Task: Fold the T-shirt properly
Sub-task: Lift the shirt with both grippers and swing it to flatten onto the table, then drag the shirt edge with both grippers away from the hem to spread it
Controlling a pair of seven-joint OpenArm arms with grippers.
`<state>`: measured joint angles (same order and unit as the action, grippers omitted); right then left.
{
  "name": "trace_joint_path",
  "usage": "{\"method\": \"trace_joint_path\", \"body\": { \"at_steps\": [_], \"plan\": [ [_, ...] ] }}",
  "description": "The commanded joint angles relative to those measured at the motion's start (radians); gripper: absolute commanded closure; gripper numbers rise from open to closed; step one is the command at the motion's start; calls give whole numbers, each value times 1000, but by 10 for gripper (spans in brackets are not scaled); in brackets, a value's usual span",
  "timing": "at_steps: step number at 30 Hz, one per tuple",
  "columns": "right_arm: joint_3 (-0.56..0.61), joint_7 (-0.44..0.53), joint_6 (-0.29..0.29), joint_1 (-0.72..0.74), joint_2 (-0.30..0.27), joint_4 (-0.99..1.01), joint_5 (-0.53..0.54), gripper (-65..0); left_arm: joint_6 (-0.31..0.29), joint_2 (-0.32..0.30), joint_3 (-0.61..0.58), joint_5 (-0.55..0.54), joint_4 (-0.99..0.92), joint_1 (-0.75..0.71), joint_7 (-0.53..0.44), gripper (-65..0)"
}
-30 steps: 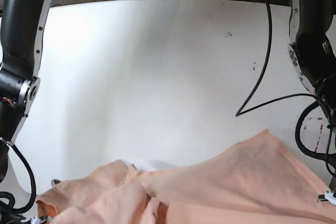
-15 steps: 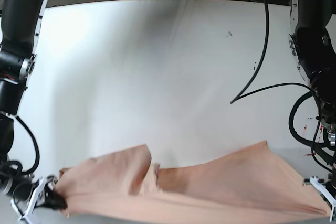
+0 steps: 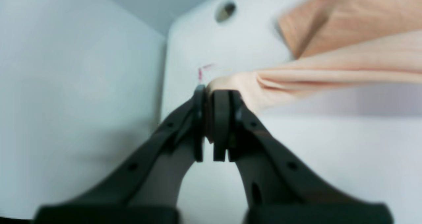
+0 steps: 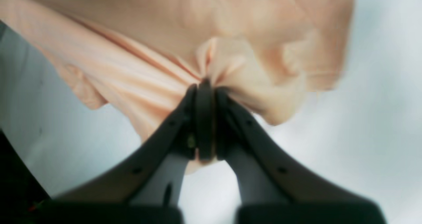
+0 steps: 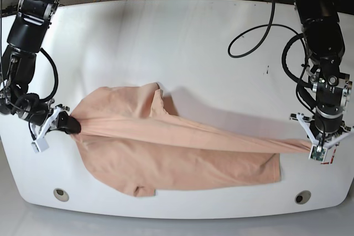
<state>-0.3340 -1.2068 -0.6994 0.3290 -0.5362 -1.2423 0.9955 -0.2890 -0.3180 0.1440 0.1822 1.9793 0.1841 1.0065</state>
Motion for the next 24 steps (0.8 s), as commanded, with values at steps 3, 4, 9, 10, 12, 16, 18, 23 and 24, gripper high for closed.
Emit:
{"method": "trace_joint_path", "body": {
  "at_steps": [3, 4, 9, 10, 12, 16, 18, 23, 24],
  "plan": [
    [-40, 28, 1, -75, -9, -15, 6, 0, 9, -3, 26, 24, 13, -139, -111, 0],
    [-49, 28, 1, -95, -5, -15, 4, 0, 9, -3, 26, 24, 12, -156, -114, 0],
    [-109, 28, 1, -196, 23, -15, 6, 0, 9, -2, 56, 23, 12, -268, -130, 0],
    [-115, 28, 1, -209, 29, -15, 6, 0, 9, -2, 70, 23, 12, -288, -145, 0],
    [-135, 28, 1, -239, 37, -15, 9, 0, 9, -2, 90, 23, 7, -332, -186, 0],
    [-178, 25, 1, -296, 57, -18, 12, 0, 9, -2, 99, 23, -1, -397, -226, 0],
    [-198, 17, 1, -327, 64, -38, 29, -22, 9, -2, 99, 23, -4, -418, -226, 0],
    [-258, -3, 1, -400, 89, -93, 139, -342, 9, -2, 99, 23, -4, -452, -228, 0],
    [-274, -8, 1, -416, 90, -107, 165, -396, 9, -2, 99, 23, -4, -456, -228, 0]
  ]
}}
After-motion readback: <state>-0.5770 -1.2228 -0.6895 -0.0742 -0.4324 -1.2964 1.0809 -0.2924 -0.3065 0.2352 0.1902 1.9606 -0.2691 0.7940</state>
